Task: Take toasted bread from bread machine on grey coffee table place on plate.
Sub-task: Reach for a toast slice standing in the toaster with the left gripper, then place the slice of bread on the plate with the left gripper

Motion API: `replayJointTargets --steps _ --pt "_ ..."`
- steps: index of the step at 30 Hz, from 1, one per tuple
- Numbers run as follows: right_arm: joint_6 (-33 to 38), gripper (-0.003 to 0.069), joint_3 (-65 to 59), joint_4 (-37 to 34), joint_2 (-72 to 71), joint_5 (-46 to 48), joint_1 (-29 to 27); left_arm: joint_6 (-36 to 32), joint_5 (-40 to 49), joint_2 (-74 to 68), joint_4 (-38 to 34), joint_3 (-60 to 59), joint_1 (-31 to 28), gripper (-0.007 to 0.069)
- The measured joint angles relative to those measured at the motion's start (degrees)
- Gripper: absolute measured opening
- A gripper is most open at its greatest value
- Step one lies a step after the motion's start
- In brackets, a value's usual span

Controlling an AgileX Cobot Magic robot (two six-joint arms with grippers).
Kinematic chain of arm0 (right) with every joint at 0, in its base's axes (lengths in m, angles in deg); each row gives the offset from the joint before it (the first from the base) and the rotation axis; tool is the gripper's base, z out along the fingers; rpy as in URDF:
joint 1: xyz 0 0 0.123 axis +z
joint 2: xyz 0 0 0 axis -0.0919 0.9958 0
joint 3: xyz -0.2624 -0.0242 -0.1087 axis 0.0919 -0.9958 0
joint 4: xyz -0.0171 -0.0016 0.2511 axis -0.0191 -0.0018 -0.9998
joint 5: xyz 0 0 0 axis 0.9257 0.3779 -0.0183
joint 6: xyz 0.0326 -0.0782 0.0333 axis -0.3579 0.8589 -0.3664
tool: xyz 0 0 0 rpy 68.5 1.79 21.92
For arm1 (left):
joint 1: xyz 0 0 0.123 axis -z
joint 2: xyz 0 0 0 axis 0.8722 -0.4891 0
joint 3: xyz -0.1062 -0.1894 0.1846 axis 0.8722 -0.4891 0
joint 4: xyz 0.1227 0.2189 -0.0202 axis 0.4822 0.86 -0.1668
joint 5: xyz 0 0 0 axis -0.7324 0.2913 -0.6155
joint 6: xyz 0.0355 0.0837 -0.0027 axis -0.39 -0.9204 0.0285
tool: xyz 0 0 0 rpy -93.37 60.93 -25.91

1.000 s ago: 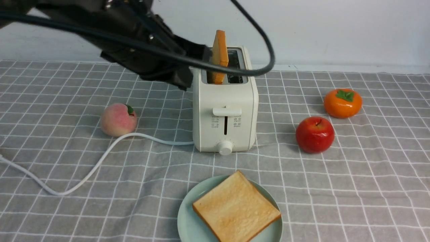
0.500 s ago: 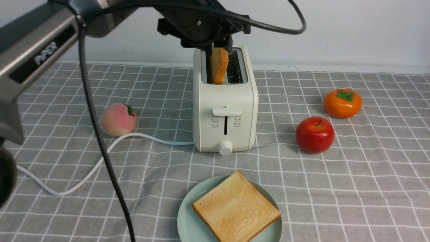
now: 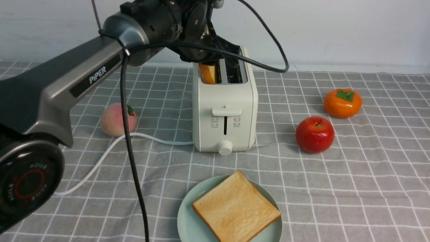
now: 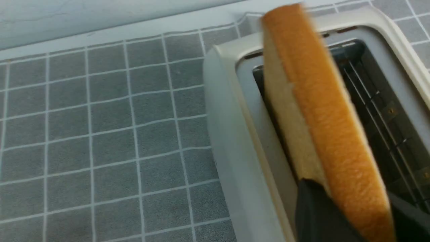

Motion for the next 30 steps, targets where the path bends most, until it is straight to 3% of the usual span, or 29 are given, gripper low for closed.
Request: replayJointTargets --steps 4,10,13,14,16,18,22,30 --pt "0.00 0.0004 0.00 0.81 0.00 0.00 0.00 1.08 0.93 6.65 4.42 0.02 1.53 0.0088" --pt "0.00 0.0009 0.00 2.73 0.00 -0.74 0.00 1.27 6.25 19.87 5.03 0.79 2.92 0.0088" --pt "0.00 0.0011 0.00 3.41 0.00 -2.17 0.00 0.25 15.36 25.79 2.11 1.09 3.10 0.0088" --pt "0.00 0.0013 0.00 3.54 0.00 -2.98 0.00 -1.75 21.97 27.62 -0.03 0.74 3.10 0.0088" --pt "0.00 0.0014 0.00 3.61 0.00 -3.70 0.00 -3.11 25.19 29.01 -2.24 -1.02 3.03 0.0088" --pt "0.00 0.0015 0.00 3.61 0.00 -3.99 0.00 -4.35 26.55 30.20 -6.24 -4.19 3.03 0.0088" --pt "0.00 0.0018 0.00 3.54 0.00 -4.25 0.00 -7.90 26.10 32.65 -22.08 -17.99 3.03 0.0088" --pt "0.00 0.0025 0.00 2.42 0.00 -4.27 0.00 -18.84 9.48 30.00 -44.35 -44.57 3.03 0.0088"
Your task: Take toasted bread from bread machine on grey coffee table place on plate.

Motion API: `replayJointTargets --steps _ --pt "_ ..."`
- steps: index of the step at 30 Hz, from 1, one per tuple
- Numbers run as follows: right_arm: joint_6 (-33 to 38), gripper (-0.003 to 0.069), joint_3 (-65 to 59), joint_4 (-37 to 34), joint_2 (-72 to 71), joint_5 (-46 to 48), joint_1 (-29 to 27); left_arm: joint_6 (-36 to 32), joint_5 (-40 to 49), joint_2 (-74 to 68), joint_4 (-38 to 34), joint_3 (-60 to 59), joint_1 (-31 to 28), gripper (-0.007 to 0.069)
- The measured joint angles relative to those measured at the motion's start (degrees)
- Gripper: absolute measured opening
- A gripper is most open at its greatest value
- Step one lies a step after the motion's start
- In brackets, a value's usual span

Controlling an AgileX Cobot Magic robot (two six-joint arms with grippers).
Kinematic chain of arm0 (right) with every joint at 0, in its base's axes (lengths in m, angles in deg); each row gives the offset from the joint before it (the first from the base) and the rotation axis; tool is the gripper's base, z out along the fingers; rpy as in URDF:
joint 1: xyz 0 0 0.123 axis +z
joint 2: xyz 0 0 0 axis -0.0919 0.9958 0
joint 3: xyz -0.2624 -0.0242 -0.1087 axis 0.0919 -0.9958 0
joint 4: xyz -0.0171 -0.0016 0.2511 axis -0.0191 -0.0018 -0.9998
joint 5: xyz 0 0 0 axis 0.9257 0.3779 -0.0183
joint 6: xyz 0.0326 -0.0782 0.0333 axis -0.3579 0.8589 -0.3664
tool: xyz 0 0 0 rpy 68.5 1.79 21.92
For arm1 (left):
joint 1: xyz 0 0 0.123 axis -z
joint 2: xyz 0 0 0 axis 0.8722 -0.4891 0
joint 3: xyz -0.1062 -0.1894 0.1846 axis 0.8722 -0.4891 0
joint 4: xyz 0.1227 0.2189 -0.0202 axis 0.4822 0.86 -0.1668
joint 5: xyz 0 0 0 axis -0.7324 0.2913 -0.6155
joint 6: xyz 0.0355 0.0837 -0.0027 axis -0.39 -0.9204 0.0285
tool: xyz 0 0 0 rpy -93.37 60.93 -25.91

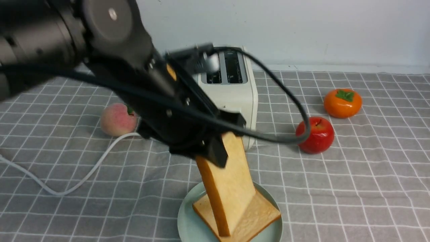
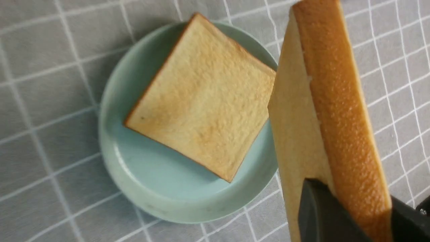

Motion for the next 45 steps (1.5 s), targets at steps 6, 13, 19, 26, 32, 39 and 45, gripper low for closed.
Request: replayJointTargets --steps 6,13,19,26,32,39,45 --pt "0.00 0.0031 0.00 -0.12 0.00 0.36 0.00 -5.39 -7.12 -4.15 -8.70 -5.64 0.00 0.0088" --pt "0.00 0.0033 0.00 -0.43 0.00 0.40 0.00 -7.59 -8.43 -10.07 -9.17 -5.77 -0.04 0.0099" --pt "0.00 0.0035 0.00 -1.41 0.00 0.53 0.00 -7.52 -7.49 -11.32 -3.14 -5.77 -0.04 0.0257" --pt "0.00 0.0043 0.00 -1.48 0.00 0.68 0.00 -3.43 -4.83 -9.92 5.21 -5.82 -0.04 0.0360" --pt "0.00 0.0049 0.00 -1.25 0.00 -0.63 0.00 9.29 -1.27 -0.46 19.77 -5.82 -0.04 0.0177" --pt "0.00 0.0053 0.00 2.01 0.00 -9.11 0.00 18.87 4.71 14.37 31.05 -6.57 -0.07 -0.0014" --pt "-8.77 0.0053 -1.38 11.80 -0.49 -14.34 0.00 21.70 2.83 30.82 32.19 -13.04 -0.07 -0.0014"
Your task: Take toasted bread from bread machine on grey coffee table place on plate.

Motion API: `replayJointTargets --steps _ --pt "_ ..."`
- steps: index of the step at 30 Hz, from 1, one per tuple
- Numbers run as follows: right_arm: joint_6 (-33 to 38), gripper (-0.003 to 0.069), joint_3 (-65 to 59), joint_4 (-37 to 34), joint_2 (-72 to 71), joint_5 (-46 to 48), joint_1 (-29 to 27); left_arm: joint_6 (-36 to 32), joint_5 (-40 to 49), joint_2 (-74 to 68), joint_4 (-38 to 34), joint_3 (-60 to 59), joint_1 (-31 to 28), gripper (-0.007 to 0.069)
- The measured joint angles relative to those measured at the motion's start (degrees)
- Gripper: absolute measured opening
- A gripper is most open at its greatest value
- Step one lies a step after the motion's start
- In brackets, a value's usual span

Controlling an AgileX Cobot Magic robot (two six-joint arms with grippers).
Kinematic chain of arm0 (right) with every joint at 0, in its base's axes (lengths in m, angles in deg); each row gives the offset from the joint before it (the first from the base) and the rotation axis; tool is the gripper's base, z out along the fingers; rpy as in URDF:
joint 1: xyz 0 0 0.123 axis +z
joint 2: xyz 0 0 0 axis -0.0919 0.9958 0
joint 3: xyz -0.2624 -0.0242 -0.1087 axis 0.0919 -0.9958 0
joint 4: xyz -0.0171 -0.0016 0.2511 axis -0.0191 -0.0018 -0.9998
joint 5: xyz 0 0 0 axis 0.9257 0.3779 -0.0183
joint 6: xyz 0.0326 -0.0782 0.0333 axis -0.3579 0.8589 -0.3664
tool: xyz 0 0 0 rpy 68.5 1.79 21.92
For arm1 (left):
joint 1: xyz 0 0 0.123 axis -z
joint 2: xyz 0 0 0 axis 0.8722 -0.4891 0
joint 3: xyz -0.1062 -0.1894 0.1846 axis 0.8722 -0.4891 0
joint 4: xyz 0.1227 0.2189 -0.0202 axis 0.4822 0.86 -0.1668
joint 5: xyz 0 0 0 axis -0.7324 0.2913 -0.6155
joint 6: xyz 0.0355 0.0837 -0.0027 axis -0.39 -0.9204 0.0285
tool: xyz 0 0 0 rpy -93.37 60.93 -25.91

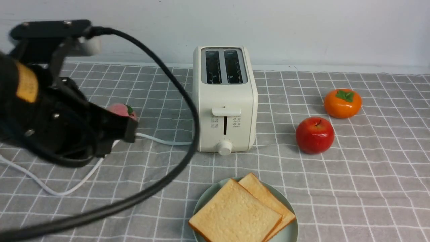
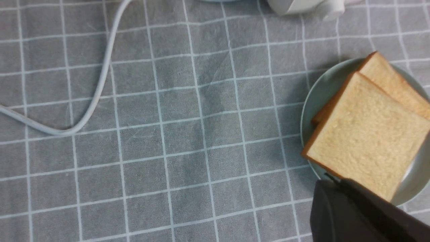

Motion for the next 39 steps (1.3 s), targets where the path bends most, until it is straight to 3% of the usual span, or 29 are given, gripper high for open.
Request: replayJointTargets --steps 5,11,16,20,25,39 --pt "-10.52 0.0053 -5.22 11.50 -5.66 -1.47 0.00 1.53 -4.55 10.83 0.28 -8.73 0.00 -0.0014" --pt "-32.88 0.0054 -13.12 31.44 -14.12 -5.78 0.00 4.18 -10.56 26.70 -0.34 -23.86 0.00 -0.0014" --pt "-42.03 0.0055 -16.06 41.87 -13.40 -12.53 0.00 4.87 -11.72 36.11 -2.31 -30.68 0.00 -0.0014" --pt "-43.97 0.0060 -16.82 49.98 -13.26 -22.33 0.00 4.87 -11.78 43.65 -2.54 -34.74 0.00 -0.0014" --pt "-45.29 0.0065 -16.82 52.86 -13.26 -27.88 0.00 4.87 -11.96 50.12 -2.33 -37.94 0.00 -0.0014" --pt "-48.34 0.0082 -16.82 52.99 -13.26 -25.13 0.00 4.87 -15.91 51.90 -0.45 -40.14 0.00 -0.0014"
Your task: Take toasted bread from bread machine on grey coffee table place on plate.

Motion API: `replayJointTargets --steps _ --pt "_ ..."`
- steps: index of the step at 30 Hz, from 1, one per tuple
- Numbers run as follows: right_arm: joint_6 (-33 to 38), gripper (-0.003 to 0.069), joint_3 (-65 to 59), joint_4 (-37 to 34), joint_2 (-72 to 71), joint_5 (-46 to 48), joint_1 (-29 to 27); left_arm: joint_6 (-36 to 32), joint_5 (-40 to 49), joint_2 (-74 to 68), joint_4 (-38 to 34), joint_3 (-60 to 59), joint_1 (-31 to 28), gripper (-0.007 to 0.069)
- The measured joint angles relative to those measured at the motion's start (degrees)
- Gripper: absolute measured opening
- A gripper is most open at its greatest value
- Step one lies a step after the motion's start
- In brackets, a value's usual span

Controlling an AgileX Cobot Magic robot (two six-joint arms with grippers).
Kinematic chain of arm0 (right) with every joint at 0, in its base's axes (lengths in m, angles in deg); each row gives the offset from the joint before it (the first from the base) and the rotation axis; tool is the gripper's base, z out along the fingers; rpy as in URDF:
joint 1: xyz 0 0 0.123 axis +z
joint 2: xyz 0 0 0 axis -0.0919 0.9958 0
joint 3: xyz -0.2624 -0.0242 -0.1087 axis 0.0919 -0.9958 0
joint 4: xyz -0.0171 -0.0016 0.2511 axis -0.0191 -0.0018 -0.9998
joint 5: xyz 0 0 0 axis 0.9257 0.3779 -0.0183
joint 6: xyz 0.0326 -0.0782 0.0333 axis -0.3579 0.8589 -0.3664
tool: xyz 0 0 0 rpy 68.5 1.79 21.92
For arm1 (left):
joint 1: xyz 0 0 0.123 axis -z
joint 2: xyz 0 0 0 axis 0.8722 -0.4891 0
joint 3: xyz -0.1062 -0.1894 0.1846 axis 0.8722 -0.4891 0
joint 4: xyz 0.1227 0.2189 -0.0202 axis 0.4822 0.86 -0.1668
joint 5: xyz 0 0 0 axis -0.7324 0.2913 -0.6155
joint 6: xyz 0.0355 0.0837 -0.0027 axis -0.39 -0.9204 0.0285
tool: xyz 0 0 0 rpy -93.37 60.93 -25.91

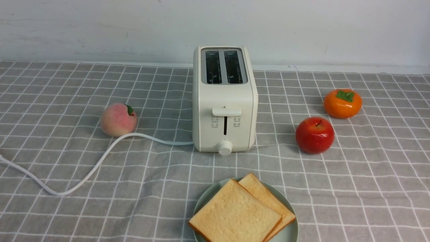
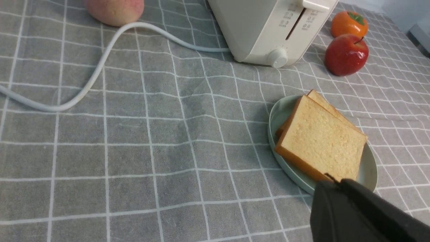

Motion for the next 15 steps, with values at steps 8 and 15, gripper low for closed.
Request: replayJointTargets --steps 8,15 --pt "0.00 0.0089 0.00 0.00 0.00 0.06 0.00 0.00 -0.13 0.00 0.02 0.00 0.00 -0.0014" --pt "0.00 0.0097 0.00 0.00 0.00 0.06 0.00 -0.05 -0.13 0.00 0.35 0.00 0.00 -0.0014"
